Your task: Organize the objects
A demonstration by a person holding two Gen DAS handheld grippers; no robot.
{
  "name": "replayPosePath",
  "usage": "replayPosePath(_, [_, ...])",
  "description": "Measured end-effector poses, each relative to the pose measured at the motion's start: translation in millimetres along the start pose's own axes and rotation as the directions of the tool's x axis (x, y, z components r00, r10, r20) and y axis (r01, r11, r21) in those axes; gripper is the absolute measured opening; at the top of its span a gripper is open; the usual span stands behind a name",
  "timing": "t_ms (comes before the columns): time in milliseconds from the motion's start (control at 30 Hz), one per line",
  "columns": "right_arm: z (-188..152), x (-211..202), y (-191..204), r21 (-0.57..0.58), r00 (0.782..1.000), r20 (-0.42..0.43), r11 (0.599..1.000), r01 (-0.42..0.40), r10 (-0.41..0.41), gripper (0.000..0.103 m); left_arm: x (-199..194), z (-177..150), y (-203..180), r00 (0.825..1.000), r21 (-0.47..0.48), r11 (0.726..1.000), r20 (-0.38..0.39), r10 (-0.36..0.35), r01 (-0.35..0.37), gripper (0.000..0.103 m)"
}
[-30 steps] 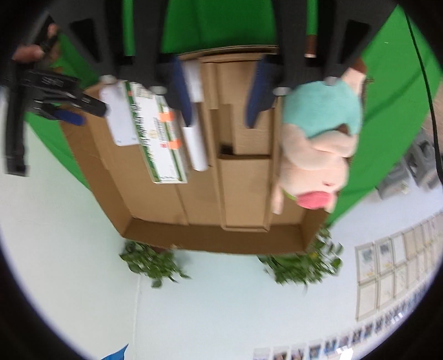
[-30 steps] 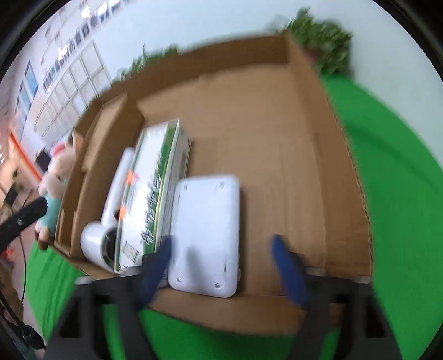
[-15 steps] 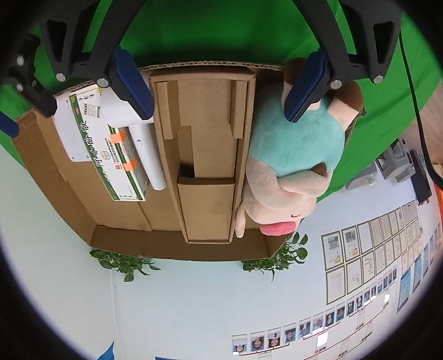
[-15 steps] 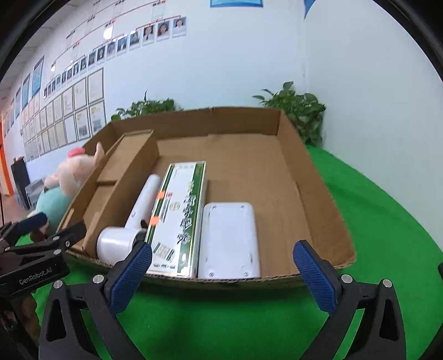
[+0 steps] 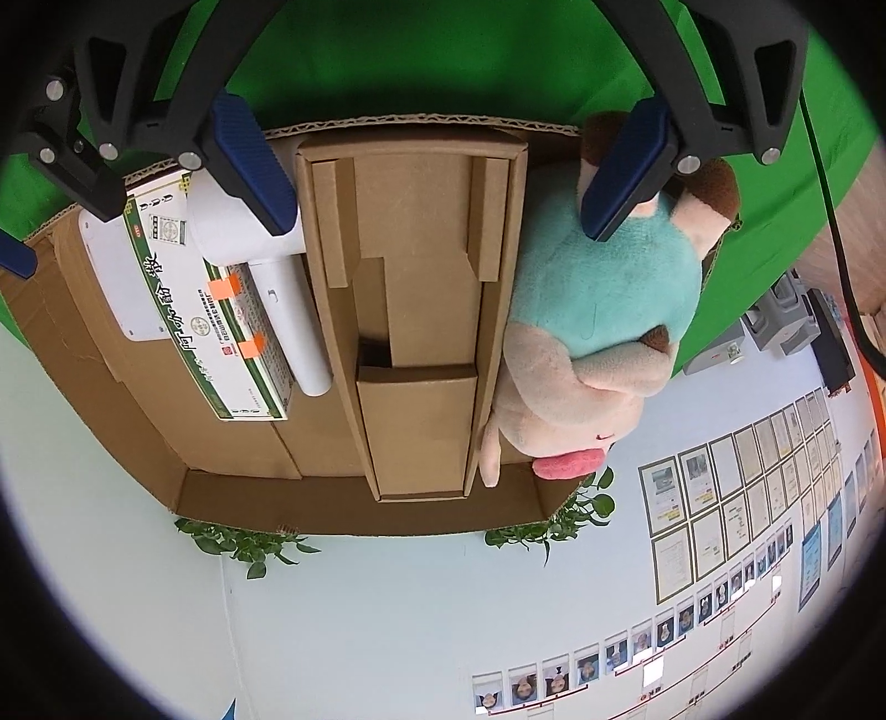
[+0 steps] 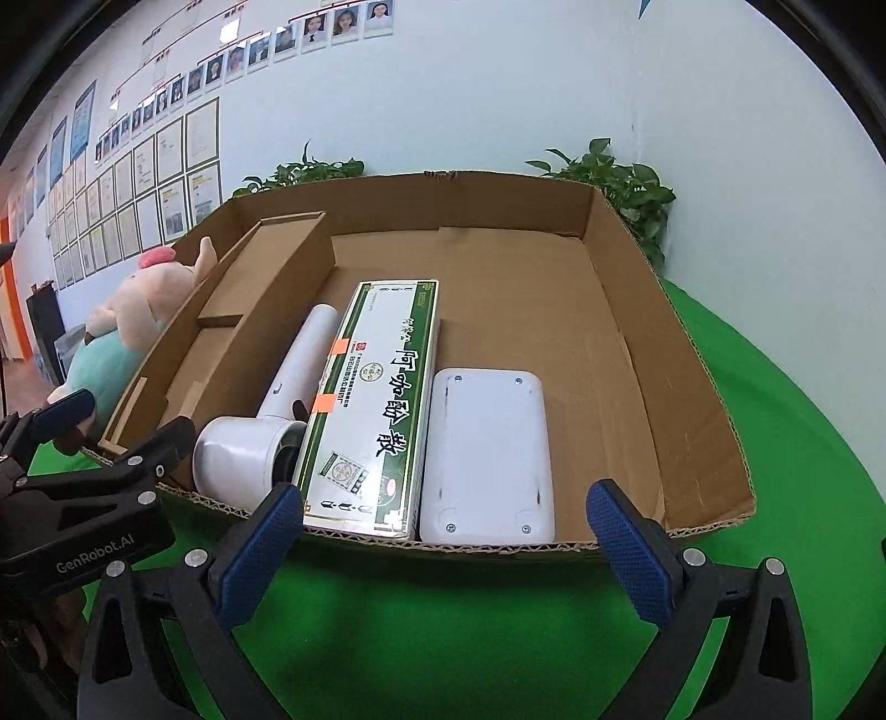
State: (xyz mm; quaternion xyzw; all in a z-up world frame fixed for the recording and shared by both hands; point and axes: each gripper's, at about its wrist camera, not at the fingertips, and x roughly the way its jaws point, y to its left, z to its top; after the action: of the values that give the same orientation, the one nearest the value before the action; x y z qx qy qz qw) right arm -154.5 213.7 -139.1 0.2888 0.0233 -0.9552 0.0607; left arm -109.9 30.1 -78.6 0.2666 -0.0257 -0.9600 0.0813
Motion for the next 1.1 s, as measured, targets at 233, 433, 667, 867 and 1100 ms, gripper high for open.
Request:
replayPosePath(233, [0.5, -0.6, 0.7, 0.001, 1.000, 0.000, 1.000, 0.000, 0.000, 0.103, -2.1, -1.2, 4.1, 0.999, -0.025, 0.999, 0.014, -0.030, 0.031, 0.102])
replayPosePath(433, [0.5, -0.6, 1.3, 0.002, 1.000, 0.001, 1.000, 0.000, 0.000, 0.103, -3.4, -1.8, 5.5, 0.999, -0.034, 0.998, 0.020, -0.043, 0.044, 0.102])
replayPosePath(667, [0.4, -0.2, 2.1, 0.002, 1.000, 0.001, 1.000, 0.000, 0.000, 0.103, -3.6, -1.9, 5.4, 0.999, -0.030, 0.999, 0.017, -0.038, 0.038, 0.102])
replayPosePath(867, [0.4, -0.9, 1.9, 0.002, 1.000, 0.002, 1.000, 0.000, 0.000, 0.103, -3.5, -1.9, 5.4, 0.999, -0.031, 0.999, 0.018, -0.039, 0.040, 0.102])
replayPosePath(1100, [0.5, -1.1, 1.9, 0.002, 1.000, 0.002, 1.000, 0.000, 0.000, 0.103, -4.4, -1.9, 6.5, 0.999, -0.034, 0.998, 0.020, -0.045, 0.045, 0.102])
